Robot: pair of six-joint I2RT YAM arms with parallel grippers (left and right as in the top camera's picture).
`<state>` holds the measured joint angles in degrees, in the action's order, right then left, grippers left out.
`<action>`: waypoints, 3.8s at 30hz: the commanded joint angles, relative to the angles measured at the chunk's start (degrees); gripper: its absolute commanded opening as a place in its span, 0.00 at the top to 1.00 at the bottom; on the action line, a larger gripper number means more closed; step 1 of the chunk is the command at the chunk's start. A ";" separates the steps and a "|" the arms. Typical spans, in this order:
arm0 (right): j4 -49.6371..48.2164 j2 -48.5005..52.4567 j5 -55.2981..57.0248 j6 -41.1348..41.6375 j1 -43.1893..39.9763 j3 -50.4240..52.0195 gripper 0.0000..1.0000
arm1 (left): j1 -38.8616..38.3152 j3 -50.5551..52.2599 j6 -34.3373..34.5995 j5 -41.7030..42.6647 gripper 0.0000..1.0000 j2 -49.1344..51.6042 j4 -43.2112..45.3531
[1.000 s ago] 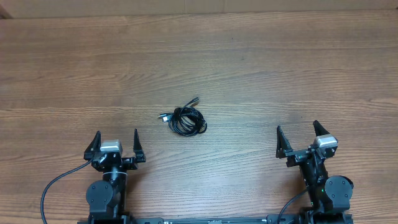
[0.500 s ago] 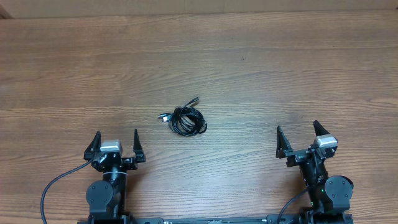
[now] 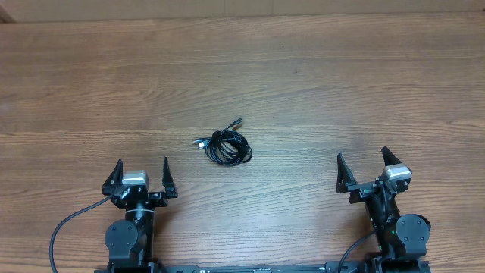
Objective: Untangle cables
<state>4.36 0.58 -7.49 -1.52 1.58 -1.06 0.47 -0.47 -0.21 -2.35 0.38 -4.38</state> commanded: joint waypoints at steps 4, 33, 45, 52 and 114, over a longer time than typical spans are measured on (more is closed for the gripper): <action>-0.22 -0.28 -0.11 0.20 0.33 0.61 0.00 | -0.28 0.11 -0.68 0.33 0.01 -0.13 -0.07; -0.22 -0.28 -0.11 0.20 0.33 0.61 0.00 | -0.28 0.11 -0.68 0.33 0.00 -0.13 -0.07; -0.22 -0.28 -0.11 0.20 0.33 0.61 0.00 | -0.28 0.11 -0.68 0.33 0.00 -0.13 -0.07; -0.22 -0.28 -0.13 0.20 0.33 0.61 0.00 | -0.28 0.11 -0.68 0.33 0.00 -0.13 -0.07; -8.52 4.39 2.69 7.54 0.24 -19.96 0.00 | -0.28 -44.72 12.66 13.05 0.00 19.89 -33.00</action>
<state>-3.86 2.42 -7.16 4.36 1.58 -13.23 0.47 -32.67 10.52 6.70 11.22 -31.11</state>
